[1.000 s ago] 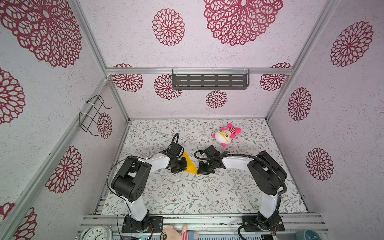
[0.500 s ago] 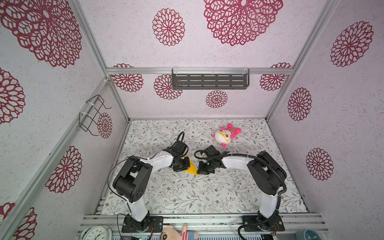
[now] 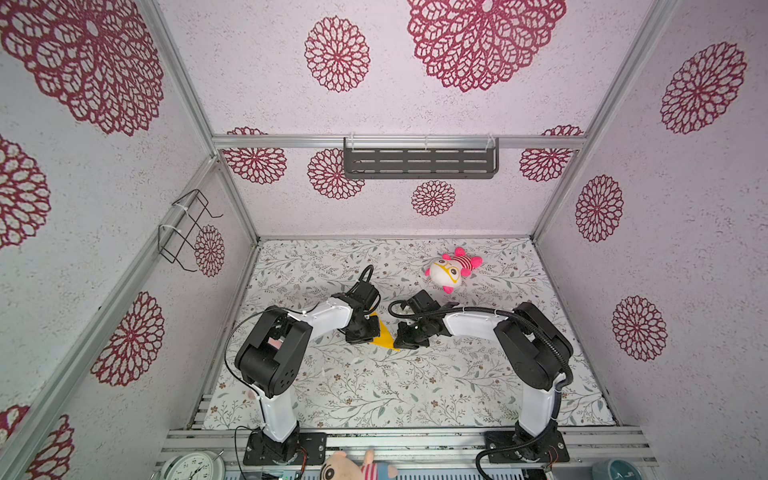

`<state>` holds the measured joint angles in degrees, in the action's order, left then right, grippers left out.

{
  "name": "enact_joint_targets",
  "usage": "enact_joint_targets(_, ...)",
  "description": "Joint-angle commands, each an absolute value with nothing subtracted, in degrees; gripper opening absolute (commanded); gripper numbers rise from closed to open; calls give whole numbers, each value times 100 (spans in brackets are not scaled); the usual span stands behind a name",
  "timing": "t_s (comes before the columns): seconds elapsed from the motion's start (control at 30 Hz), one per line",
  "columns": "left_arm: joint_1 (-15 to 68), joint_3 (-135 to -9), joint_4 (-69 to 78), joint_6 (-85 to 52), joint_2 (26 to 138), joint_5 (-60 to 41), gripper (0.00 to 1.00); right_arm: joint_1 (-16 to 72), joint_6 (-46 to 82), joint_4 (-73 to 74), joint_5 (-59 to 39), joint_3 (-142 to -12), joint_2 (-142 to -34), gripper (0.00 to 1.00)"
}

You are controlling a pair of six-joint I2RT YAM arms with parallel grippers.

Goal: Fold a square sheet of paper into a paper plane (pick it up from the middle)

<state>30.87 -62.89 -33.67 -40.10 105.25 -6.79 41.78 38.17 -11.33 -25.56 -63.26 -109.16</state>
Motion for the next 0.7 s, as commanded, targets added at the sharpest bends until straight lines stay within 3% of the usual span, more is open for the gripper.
enact_joint_targets(0.0, 3112, -6326, -3862, -3860, 10676, -166, 5, 4157, 3798, -1552, -2193, -6319, -11164, 10)
enact_joint_targets(0.5, 2812, -6407, -4518, -3538, 10408, 673, 5, 4131, 3728, -1235, -2289, -6335, -11001, 12)
enact_joint_targets(0.67, 2640, -6293, -4046, -3806, 9723, 423, 15, 4131, 3548, -591, -2454, -6357, -10522, 19)
